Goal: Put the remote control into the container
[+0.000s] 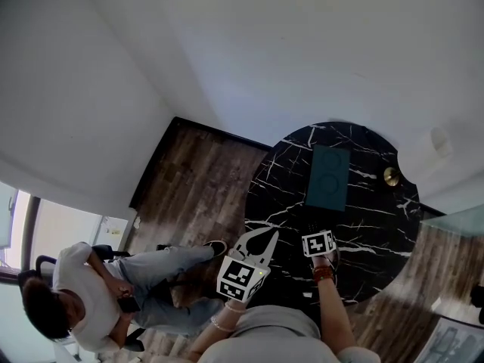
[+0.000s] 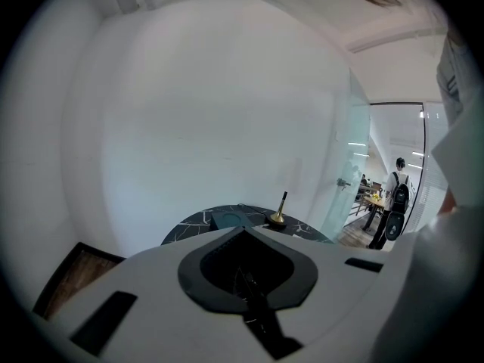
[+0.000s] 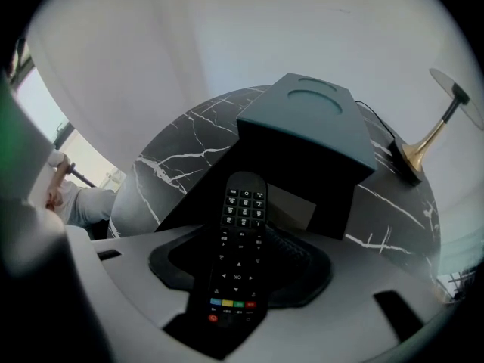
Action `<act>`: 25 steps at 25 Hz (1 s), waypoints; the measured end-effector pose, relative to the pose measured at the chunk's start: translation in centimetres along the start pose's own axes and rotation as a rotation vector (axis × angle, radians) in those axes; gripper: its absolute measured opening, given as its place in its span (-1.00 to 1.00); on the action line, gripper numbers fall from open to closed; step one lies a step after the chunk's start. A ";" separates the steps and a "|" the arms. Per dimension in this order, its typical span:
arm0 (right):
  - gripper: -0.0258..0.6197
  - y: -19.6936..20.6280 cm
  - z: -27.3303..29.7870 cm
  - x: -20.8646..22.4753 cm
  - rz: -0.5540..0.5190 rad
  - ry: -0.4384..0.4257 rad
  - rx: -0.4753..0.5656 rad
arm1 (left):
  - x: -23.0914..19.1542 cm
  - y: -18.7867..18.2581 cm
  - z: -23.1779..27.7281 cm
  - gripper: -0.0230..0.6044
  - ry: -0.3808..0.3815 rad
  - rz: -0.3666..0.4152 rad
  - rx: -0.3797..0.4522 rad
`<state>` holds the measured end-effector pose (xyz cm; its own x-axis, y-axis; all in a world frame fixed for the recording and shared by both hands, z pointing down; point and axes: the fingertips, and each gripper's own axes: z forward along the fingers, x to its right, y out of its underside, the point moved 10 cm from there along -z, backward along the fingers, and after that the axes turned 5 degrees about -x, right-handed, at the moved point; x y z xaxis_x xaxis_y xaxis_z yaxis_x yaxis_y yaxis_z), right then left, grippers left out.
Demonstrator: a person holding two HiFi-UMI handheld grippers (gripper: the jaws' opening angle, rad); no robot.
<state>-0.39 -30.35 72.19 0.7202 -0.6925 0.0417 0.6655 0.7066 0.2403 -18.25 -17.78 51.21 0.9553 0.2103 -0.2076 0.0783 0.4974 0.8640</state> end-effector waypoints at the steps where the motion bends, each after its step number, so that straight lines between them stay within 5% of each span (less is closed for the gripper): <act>1: -0.26 -0.1 0.2 -0.2 -0.011 0.003 0.003 | 0.0 0.0 0.1 -0.91 0.000 0.000 -0.001; 6: -0.26 0.0 0.5 -0.7 -0.049 0.047 0.001 | -0.1 0.1 0.2 -0.91 0.003 -0.003 -0.003; 16: -0.26 0.3 -0.9 -0.1 0.012 -0.004 0.064 | 0.0 0.2 0.0 -0.91 0.011 -0.004 0.000; 25: -0.26 1.5 -5.5 2.0 0.107 0.017 0.232 | 0.6 0.3 0.6 -0.91 0.034 0.011 -0.006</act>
<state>3.13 -29.89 67.35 0.7888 -0.6114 0.0633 0.5236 0.7223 0.4518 -17.50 -18.05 51.63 0.9459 0.2438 -0.2139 0.0666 0.4996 0.8637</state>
